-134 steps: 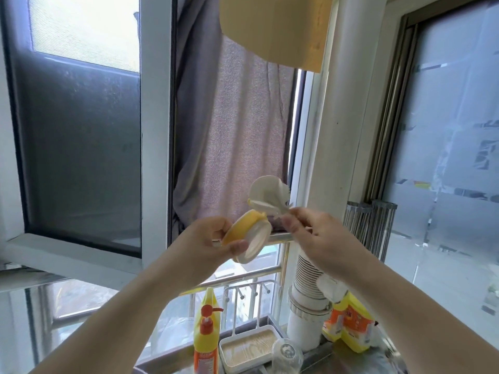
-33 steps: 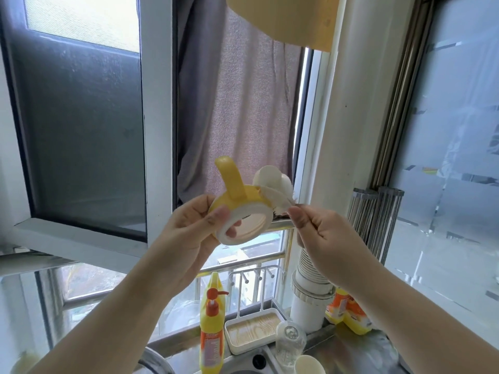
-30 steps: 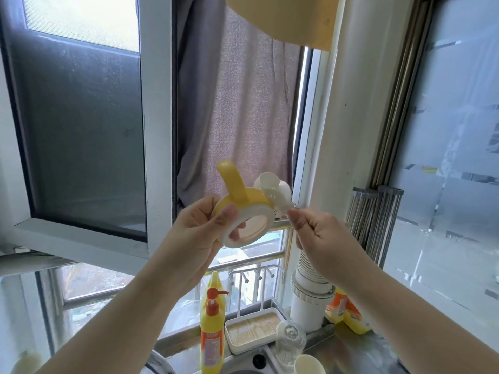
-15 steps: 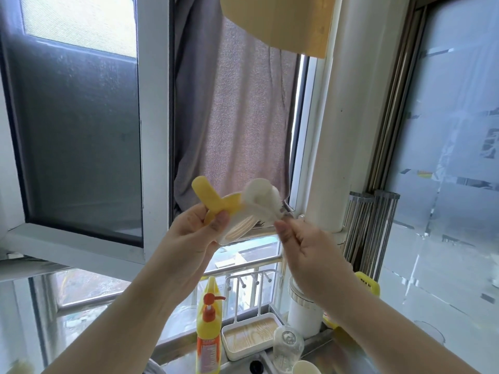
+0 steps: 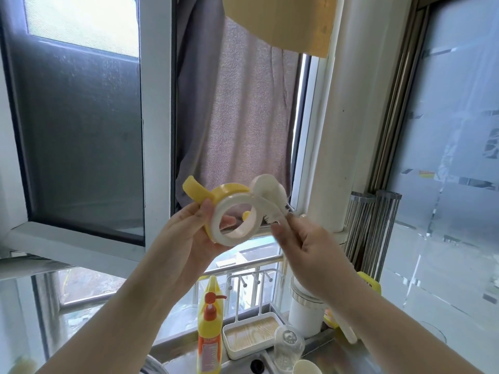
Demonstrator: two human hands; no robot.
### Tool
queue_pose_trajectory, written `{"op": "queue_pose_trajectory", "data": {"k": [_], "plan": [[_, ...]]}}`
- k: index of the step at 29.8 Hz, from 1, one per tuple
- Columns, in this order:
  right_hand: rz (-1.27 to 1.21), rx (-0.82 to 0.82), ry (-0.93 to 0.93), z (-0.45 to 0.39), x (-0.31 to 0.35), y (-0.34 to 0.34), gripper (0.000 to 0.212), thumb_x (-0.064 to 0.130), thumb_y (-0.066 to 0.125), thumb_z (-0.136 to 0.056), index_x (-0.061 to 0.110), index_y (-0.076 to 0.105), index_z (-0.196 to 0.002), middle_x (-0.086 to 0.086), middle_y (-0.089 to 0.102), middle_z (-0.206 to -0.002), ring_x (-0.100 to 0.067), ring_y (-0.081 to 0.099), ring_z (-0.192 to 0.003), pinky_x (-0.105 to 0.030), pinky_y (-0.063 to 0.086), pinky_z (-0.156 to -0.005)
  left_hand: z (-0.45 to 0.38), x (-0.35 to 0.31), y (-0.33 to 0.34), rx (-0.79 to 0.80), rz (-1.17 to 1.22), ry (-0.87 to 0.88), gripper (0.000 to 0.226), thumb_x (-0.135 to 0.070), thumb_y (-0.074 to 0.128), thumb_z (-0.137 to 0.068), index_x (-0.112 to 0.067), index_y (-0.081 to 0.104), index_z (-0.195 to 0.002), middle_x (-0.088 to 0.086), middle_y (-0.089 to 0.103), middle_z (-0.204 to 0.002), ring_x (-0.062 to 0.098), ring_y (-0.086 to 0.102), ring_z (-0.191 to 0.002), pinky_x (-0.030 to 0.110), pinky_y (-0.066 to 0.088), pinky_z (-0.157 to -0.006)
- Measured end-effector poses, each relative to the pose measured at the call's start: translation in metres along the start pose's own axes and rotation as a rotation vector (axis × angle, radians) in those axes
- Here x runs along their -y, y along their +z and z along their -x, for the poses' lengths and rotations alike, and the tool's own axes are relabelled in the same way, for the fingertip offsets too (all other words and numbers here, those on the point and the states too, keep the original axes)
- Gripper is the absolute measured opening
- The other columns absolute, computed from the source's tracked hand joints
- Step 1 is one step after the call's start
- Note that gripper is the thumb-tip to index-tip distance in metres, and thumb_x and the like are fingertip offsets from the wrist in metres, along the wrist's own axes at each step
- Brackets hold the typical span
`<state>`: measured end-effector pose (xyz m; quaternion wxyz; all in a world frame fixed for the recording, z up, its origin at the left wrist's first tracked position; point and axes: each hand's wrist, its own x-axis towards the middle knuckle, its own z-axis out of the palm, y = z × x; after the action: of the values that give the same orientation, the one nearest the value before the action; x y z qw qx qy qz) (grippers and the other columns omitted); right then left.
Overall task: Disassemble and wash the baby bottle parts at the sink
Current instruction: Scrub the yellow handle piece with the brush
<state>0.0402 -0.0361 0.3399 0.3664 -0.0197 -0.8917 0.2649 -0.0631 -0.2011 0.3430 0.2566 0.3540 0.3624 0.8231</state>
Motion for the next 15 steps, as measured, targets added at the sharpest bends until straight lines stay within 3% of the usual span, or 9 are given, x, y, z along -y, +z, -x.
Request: {"op": "queue_pose_trajectory", "data": {"k": [3, 6, 7, 9, 12, 13, 15], "plan": [[-0.130, 0.049, 0.152, -0.002, 0.006, 0.001, 0.032, 0.048, 0.065, -0.078, 0.017, 0.060, -0.085, 0.014, 0.041, -0.044, -0.002, 0.036, -0.041, -0.015, 0.030, -0.048, -0.003, 0.005, 0.003, -0.046, 0.029, -0.095, 0.026, -0.029, 0.053, -0.082, -0.005, 0.064, -0.083, 0.010, 0.055, -0.068, 0.021, 0.057, -0.064, 0.048, 0.057, -0.076], [-0.327, 0.103, 0.295, -0.004, 0.006, 0.005, 0.020, 0.040, 0.070, -0.078, 0.023, 0.067, -0.088, 0.014, 0.044, -0.044, 0.000, 0.038, -0.041, -0.020, 0.035, -0.051, -0.002, 0.008, 0.007, -0.072, -0.037, -0.239, 0.032, -0.032, 0.049, -0.082, -0.010, 0.072, -0.080, 0.007, 0.055, -0.068, 0.019, 0.055, -0.064, 0.052, 0.054, -0.079], [-0.292, 0.087, 0.301, -0.004, 0.005, 0.006, 0.018, 0.040, 0.069, -0.079, 0.023, 0.068, -0.085, 0.013, 0.046, -0.048, -0.001, 0.040, -0.045, -0.022, 0.037, -0.052, -0.001, 0.008, 0.008, -0.099, -0.129, -0.285, 0.032, -0.035, 0.050, -0.083, -0.013, 0.073, -0.081, 0.005, 0.059, -0.071, 0.018, 0.058, -0.067, 0.053, 0.052, -0.083], [-0.152, 0.051, 0.295, -0.007, -0.002, 0.005, 0.021, 0.040, 0.067, -0.080, 0.019, 0.067, -0.081, 0.008, 0.051, -0.058, -0.007, 0.046, -0.053, -0.026, 0.041, -0.057, -0.002, 0.012, 0.004, -0.272, -0.547, -0.297, 0.035, -0.047, 0.054, -0.081, -0.017, 0.067, -0.094, 0.001, 0.061, -0.092, 0.018, 0.061, -0.084, 0.048, 0.050, -0.091], [0.020, 0.124, 0.275, -0.012, -0.008, -0.003, 0.019, 0.036, 0.068, -0.080, 0.017, 0.066, -0.078, 0.003, 0.055, -0.062, -0.008, 0.049, -0.055, -0.020, 0.042, -0.054, 0.003, 0.016, -0.004, -0.423, -1.211, 0.042, 0.056, -0.054, 0.064, -0.075, -0.027, 0.042, -0.119, -0.011, 0.036, -0.118, 0.008, 0.043, -0.108, 0.028, 0.038, -0.094], [0.050, 0.160, 0.260, -0.012, -0.008, -0.004, 0.019, 0.035, 0.068, -0.080, 0.017, 0.065, -0.078, 0.004, 0.055, -0.062, -0.007, 0.049, -0.053, -0.016, 0.041, -0.049, 0.004, 0.013, -0.005, -0.370, -1.296, 0.146, 0.059, -0.054, 0.064, -0.074, -0.030, 0.041, -0.123, -0.014, 0.033, -0.119, 0.005, 0.039, -0.110, 0.025, 0.036, -0.093], [0.077, 0.201, 0.220, -0.012, -0.006, -0.002, 0.020, 0.035, 0.067, -0.080, 0.016, 0.065, -0.079, 0.004, 0.056, -0.062, -0.005, 0.049, -0.052, -0.016, 0.041, -0.048, 0.002, 0.007, -0.004, -0.155, -1.397, 0.147, 0.050, -0.060, 0.057, -0.072, -0.034, 0.052, -0.114, -0.018, 0.048, -0.115, 0.003, 0.048, -0.106, 0.025, 0.043, -0.092]]}}
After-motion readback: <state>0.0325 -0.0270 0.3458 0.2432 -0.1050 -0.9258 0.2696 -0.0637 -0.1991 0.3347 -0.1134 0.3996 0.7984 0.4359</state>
